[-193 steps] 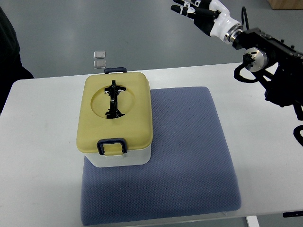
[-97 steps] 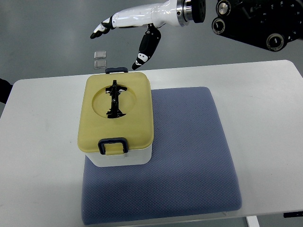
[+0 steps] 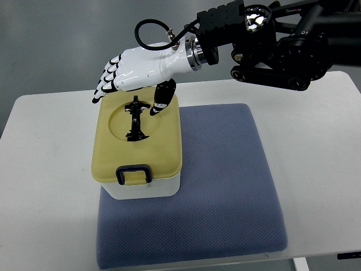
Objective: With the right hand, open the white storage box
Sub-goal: 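Lower the right hand onto the lid and grasp its black handle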
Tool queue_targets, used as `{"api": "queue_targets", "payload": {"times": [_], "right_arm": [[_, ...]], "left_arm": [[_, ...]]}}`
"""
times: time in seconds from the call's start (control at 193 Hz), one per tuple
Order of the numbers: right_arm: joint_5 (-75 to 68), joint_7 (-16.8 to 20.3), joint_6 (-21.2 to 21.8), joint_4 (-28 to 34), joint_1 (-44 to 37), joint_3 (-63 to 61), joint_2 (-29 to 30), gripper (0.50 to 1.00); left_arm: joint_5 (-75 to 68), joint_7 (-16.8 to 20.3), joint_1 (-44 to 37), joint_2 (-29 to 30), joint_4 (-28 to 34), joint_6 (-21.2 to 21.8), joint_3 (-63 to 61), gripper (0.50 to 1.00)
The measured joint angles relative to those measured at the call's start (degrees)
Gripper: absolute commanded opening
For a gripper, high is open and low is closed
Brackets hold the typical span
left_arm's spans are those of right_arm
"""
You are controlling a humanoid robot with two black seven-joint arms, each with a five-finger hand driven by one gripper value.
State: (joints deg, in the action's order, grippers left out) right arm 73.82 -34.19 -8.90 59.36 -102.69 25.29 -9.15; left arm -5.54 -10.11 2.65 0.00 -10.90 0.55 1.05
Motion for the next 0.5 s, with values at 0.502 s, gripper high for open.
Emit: {"api": "queue_targets", "payload": {"times": [0.502], "right_arm": [[2.29,0.42,-5.26,-5.47,4.09,3.77,3.40,0.821]], "left_arm": [[0.00,0.00,-0.01,0.00,-0.03,-0.11,-0.09,1.000]]}}
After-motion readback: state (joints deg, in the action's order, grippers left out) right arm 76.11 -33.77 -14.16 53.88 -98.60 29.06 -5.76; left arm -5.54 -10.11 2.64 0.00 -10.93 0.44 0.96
